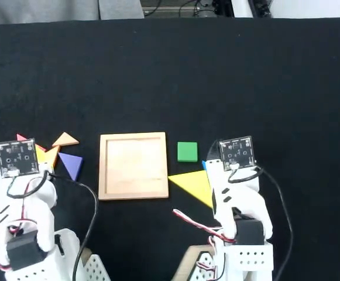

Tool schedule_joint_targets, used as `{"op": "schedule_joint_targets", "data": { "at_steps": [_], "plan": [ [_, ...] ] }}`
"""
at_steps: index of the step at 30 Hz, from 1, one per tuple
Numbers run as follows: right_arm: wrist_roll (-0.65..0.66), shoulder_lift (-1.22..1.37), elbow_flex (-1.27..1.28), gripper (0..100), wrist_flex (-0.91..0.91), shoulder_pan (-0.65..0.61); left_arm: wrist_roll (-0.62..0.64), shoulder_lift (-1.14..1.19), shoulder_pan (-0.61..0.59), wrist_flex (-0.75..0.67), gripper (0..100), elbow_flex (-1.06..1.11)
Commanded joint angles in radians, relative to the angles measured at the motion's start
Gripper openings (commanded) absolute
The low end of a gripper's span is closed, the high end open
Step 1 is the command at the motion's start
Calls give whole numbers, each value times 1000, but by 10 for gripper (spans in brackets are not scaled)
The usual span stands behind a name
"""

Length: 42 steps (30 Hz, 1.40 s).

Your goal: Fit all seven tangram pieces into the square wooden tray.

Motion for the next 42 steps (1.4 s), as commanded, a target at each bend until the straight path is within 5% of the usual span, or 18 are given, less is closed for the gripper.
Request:
{"op": "schedule_joint_targets", "data": {
  "at_steps": [1,9,20,25,35,42],
  "plan": [
    [8,-68,-4,15,6,12,9,115,-16,14,77,-130],
    [8,-68,-4,15,8,12,9,586,-79,49,203,-328],
    [8,-68,-4,15,8,11,-92,1137,-186,338,190,-720],
    [8,-68,-4,15,8,11,-133,1234,-222,456,300,-837],
    [8,-68,-4,15,8,11,-140,1441,-252,258,336,-845],
    [8,-68,-4,15,8,11,-135,1666,-260,252,335,-977]
  ]
}}
